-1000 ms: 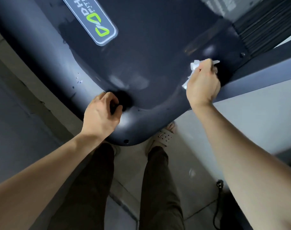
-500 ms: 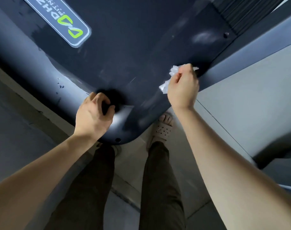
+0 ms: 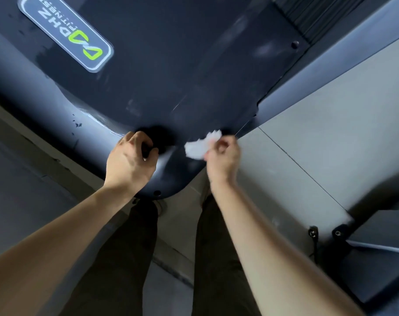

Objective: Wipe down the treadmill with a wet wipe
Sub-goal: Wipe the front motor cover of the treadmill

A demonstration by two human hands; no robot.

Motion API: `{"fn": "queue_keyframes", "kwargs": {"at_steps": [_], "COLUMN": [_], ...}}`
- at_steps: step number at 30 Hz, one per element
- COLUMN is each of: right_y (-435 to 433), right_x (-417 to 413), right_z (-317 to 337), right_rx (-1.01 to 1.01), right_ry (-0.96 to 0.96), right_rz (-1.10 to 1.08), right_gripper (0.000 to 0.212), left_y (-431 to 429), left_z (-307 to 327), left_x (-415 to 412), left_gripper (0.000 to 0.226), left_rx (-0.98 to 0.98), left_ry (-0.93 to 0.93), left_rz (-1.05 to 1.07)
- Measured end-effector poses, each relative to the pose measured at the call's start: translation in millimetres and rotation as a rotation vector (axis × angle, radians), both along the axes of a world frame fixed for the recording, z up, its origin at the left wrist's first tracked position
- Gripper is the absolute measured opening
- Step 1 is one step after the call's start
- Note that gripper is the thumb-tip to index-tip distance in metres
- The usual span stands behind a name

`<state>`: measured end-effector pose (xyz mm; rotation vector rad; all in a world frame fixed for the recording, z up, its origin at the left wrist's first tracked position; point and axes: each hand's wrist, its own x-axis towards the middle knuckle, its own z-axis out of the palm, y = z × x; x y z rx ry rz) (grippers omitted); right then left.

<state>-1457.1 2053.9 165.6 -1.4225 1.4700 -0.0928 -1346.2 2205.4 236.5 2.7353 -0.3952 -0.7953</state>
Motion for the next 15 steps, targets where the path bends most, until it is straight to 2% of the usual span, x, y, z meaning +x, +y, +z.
{"fn": "queue_keyframes", "kwargs": {"at_steps": [3, 5, 7, 9, 12, 15], "right_y": [-82.4, -96.9, -80.3, -45.2, -8.4, -37.1], "right_x": [29.9, 36.6, 31.4, 15.1, -11.6, -14.0], "right_z": [-7.7, 1.6, 10.1, 12.2, 21.3, 14.0], "right_rx": [-0.038, 0.079, 0.237, 0.373, 0.547, 0.544], "right_ry": [-0.038, -0.088, -0.041, 0.007, -0.045, -0.076], "right_rz": [-0.288, -0.455, -0.536, -0.546, -0.469, -0.380], "right_gripper": [0.027, 0.027, 0.030, 0.037, 0.031, 0.022], "left_y": [-0.3, -1.8, -4.9, -7.8, -7.3, -3.0], "left_z": [-0.9, -1.5, -1.1, -0.4, 0.5, 1.7], "left_x": [-5.5, -7.4, -8.9, -10.1, -11.3, -16.5], "left_gripper": [0.010, 0.010, 0.010, 0.011, 0.011, 0.009], "left_rx": [-0.007, -0.008, -0.002, 0.013, 0.004, -0.021], "left_ry": [-0.002, -0.008, -0.003, 0.012, 0.015, 0.017], "left_rz": [0.005, 0.026, 0.056, 0.081, 0.092, 0.105]}}
